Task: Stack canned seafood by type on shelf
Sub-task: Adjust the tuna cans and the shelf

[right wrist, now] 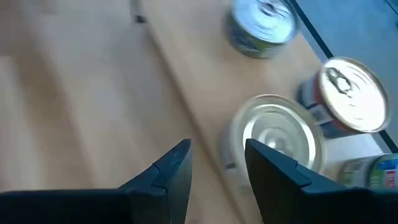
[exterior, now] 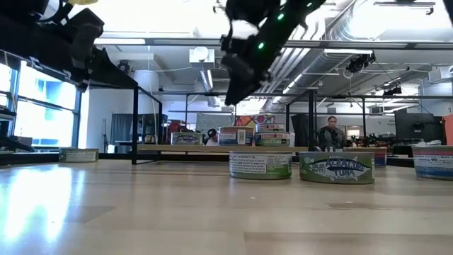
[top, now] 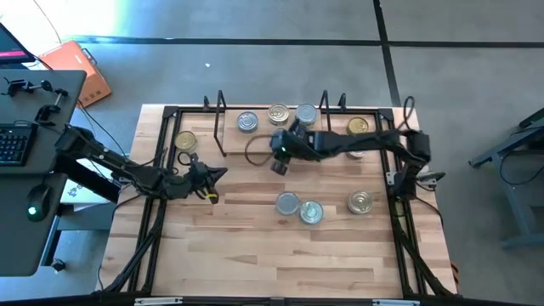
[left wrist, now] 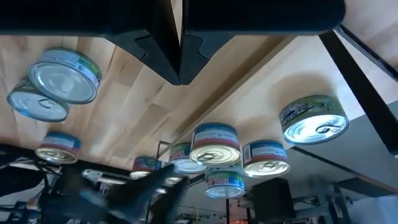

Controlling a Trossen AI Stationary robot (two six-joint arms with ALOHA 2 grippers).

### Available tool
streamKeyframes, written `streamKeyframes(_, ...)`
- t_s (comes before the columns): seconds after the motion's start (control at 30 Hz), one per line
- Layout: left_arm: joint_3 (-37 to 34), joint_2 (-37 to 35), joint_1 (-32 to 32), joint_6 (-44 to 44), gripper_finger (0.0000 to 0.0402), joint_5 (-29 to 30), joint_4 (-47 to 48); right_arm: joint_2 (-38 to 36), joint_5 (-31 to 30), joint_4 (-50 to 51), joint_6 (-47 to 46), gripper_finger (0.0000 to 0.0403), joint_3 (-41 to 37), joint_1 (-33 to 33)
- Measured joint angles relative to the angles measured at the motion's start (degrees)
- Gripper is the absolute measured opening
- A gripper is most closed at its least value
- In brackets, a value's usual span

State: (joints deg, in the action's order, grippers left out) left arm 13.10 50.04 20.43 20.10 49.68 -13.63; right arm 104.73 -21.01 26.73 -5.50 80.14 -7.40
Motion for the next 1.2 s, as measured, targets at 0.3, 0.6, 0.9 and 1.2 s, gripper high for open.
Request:
streamKeyframes(0.3,0.0,6.4,1.3,3.6,0.0000,0.6,-3.0,6.6,0.6,5.2,-0.3,0.0141,5.0,-5.9)
streamKeyframes(0.6,0.4,15.2,2.3,-1.3,0.0000,0.5,-16.9,7.9,2.6,3.5,0.5,0.0141,5.1,-9.6)
streamKeyframes(0.9,4.9,21.4,2.3,-2.7,0.0000,0.2,-17.1,8.1,8.0,0.9,1.1,0.0141,5.1,-11.3)
streamKeyframes(1.2,8.4,26.1,2.2,-3.5,0.0000,0.1,-17.2,8.1,11.2,-0.1,1.5,0.0141,5.0,-11.1)
